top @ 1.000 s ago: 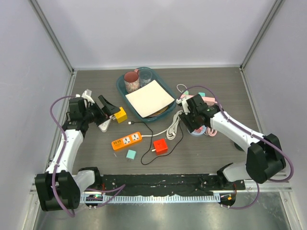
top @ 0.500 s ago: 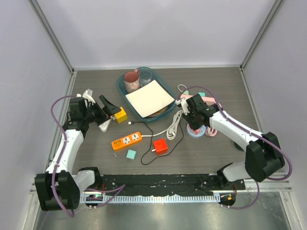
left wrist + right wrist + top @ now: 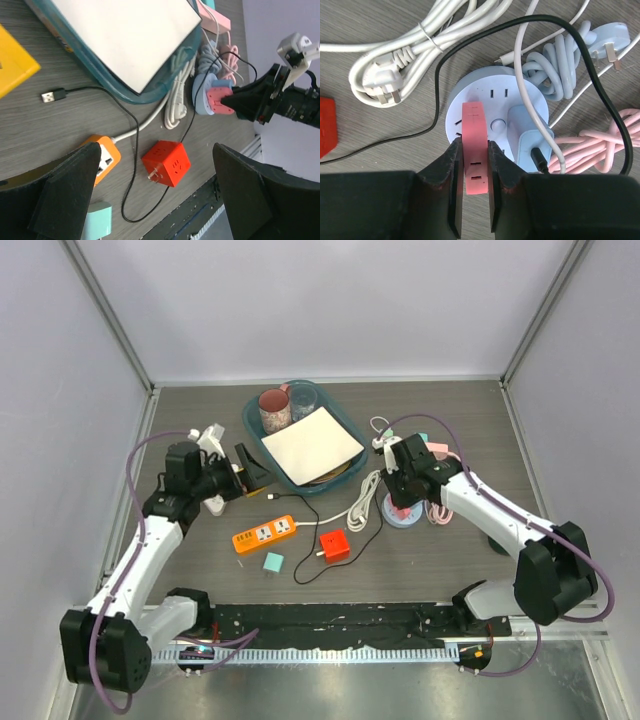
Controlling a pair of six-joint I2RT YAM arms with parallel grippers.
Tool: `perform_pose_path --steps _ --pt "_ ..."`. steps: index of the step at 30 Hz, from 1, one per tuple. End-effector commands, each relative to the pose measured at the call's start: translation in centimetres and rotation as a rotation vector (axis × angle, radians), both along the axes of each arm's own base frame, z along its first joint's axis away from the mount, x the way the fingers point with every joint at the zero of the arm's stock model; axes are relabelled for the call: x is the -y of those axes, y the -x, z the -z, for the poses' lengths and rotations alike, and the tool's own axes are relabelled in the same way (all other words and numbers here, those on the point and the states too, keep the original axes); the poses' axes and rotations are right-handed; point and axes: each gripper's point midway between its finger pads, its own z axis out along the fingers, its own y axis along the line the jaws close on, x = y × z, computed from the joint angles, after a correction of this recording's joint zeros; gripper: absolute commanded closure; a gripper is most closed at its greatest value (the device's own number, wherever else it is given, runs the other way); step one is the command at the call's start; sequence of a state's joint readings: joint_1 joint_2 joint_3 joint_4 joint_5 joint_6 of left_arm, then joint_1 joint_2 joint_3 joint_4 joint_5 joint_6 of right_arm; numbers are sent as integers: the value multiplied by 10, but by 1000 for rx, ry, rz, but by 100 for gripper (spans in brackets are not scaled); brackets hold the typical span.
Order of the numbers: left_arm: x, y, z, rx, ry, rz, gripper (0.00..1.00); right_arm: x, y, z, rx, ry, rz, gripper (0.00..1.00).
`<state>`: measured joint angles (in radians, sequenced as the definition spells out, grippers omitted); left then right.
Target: Pull the plug off the socket
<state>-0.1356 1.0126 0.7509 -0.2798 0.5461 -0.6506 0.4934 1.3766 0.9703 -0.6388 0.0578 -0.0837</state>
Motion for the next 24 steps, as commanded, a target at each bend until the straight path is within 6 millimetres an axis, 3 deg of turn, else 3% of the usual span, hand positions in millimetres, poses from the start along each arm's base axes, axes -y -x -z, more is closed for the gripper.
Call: perform_pose_path --steps 1,10,11,12,14,19,24 --pt "29 2 -35 99 46 86 2 -18 -21 -42 126 -134 59 99" --pt "126 29 -27 100 45 269 4 -27 -18 -45 95 -208 119 99" --pt "140 34 -31 120 70 302 4 -26 -16 -45 87 -205 124 99" --pt "147 36 -18 88 60 319 4 -29 -10 -43 56 -220 105 99" --pt "164 37 -21 116 93 348 5 -21 -4 -38 12 -187 132 99" --pt "193 34 0 80 112 402 7 -30 0 -51 1 -259 142 99" --pt "208 32 4 106 124 433 7 -34 -1 -57 28 -306 160 99"
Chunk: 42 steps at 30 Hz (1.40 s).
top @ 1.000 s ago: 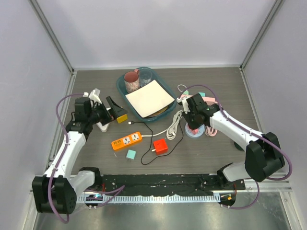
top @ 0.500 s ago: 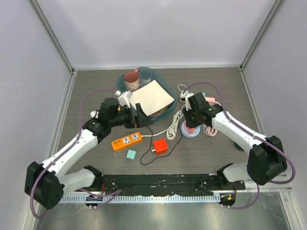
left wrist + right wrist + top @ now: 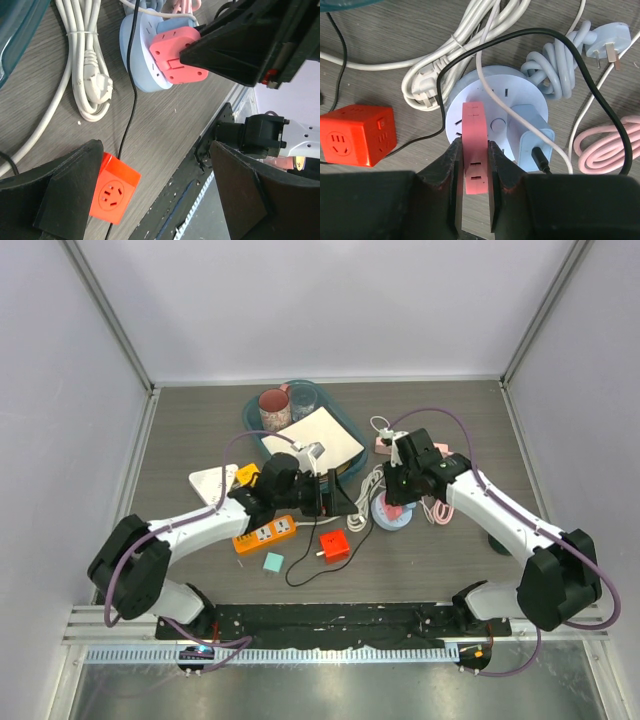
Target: Pull the plug off the socket
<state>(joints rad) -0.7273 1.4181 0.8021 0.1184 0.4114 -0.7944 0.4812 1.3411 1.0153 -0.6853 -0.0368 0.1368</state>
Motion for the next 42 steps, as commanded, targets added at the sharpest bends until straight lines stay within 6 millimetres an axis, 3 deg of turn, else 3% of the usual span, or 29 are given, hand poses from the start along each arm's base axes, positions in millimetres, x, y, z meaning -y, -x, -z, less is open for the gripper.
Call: perform_pose_path --steps 1,11,14,18,26,32,42 --pt "28 -14 -39 122 122 25 7 -13 -10 -35 93 -109 24 99" --pt "57 -6 -47 177 131 82 9 -6 -6 -38 93 -113 60 99" --pt "64 -6 -42 169 129 95 10 -8 -6 -45 103 -139 58 99" --pt "70 -9 -21 129 105 99 12 -5 -8 -58 142 -153 66 99" --pt "81 -15 -8 103 88 116 12 -5 -7 -72 181 -192 71 99" --pt "84 -18 -5 101 86 115 12 -9 -5 -70 174 -219 65 99" --pt "88 -19 9 67 80 121 20 -13 -1 -65 179 -265 65 99"
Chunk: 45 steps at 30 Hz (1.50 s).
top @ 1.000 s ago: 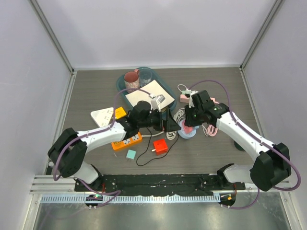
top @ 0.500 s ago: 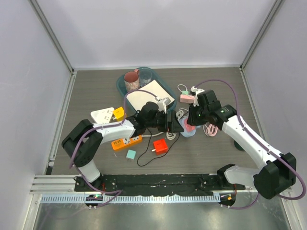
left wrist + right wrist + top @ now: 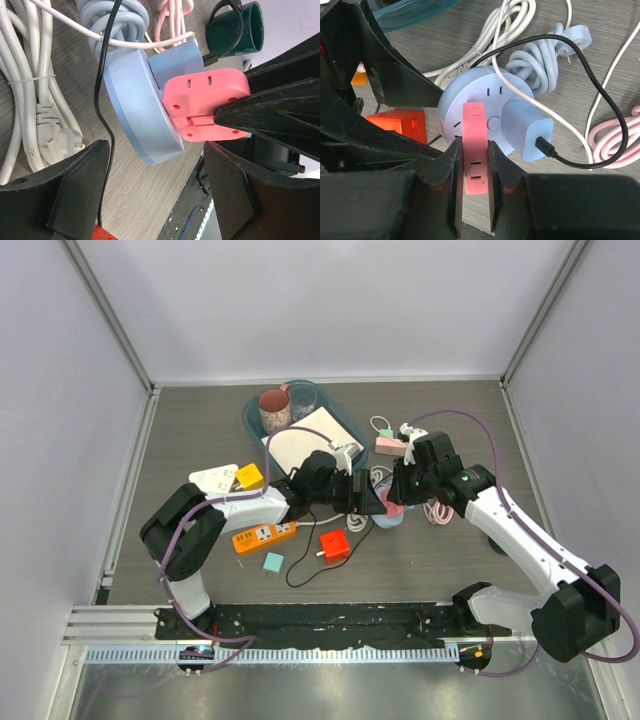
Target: Pull the plug off the socket
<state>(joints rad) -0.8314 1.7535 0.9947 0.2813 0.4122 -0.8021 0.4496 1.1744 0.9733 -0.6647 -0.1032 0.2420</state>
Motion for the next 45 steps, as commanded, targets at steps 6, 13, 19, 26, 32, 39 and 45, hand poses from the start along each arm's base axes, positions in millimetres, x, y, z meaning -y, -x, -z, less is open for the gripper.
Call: perform_pose_path --steps 6,13,19,26,32,39,45 --pt "11 -4 -17 55 58 24 24 -16 -10 -26 104 -133 -8 99" --pt "10 -3 -9 40 44 31 33 -20 -8 -35 137 -170 -26 99" --pt "12 -3 -8 36 45 35 50 -23 -6 -32 123 -193 -35 99" --pt "13 0 -10 19 45 47 100 -12 -7 -26 130 -168 7 99" --pt "7 -3 -8 21 19 19 100 7 -11 -24 139 -167 93 99" --pt "-2 -5 -7 51 -8 -14 100 27 -8 -23 177 -152 154 99" --pt "-10 -5 -1 57 -49 -15 100 33 -6 -28 205 -166 122 99"
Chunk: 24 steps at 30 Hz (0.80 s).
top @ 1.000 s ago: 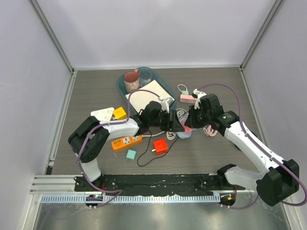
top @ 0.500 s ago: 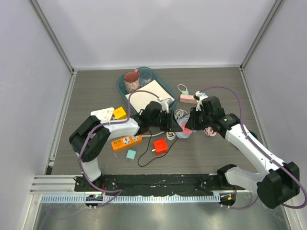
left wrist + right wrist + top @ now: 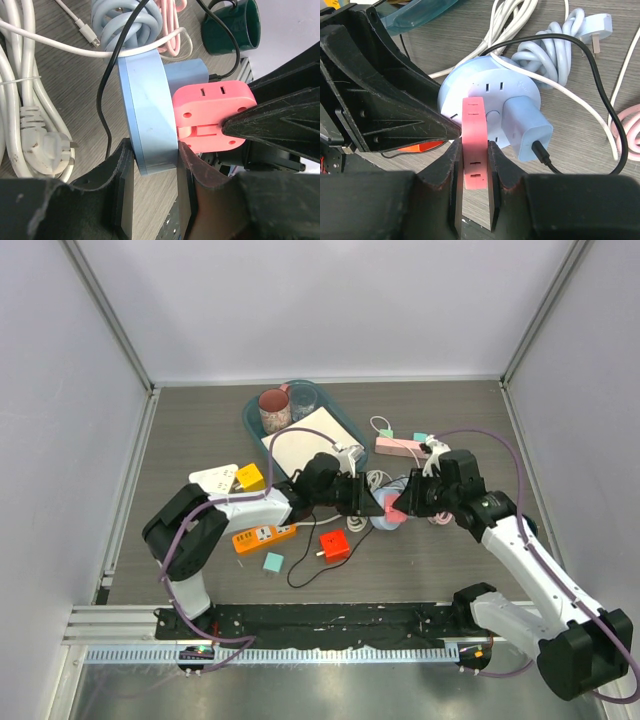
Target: Pull the plug off the socket
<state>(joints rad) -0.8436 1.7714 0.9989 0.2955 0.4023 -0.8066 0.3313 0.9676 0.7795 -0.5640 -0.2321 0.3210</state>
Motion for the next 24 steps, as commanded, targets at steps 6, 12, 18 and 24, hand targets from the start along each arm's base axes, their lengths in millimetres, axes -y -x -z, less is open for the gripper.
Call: perform_pose_path --steps 6,12,18,24 --pt "-27 -8 -2 50 -52 -18 100 18 -23 -39 203 10 27 99" --pt "-24 -10 -2 41 -45 -8 100 12 -21 -47 208 -22 -2 99" --pt "-16 -6 -3 16 -7 24 100 3 -26 -70 222 -81 -2 99" --pt "-13 -2 -6 -8 16 40 100 34 -51 -84 262 -20 232 99"
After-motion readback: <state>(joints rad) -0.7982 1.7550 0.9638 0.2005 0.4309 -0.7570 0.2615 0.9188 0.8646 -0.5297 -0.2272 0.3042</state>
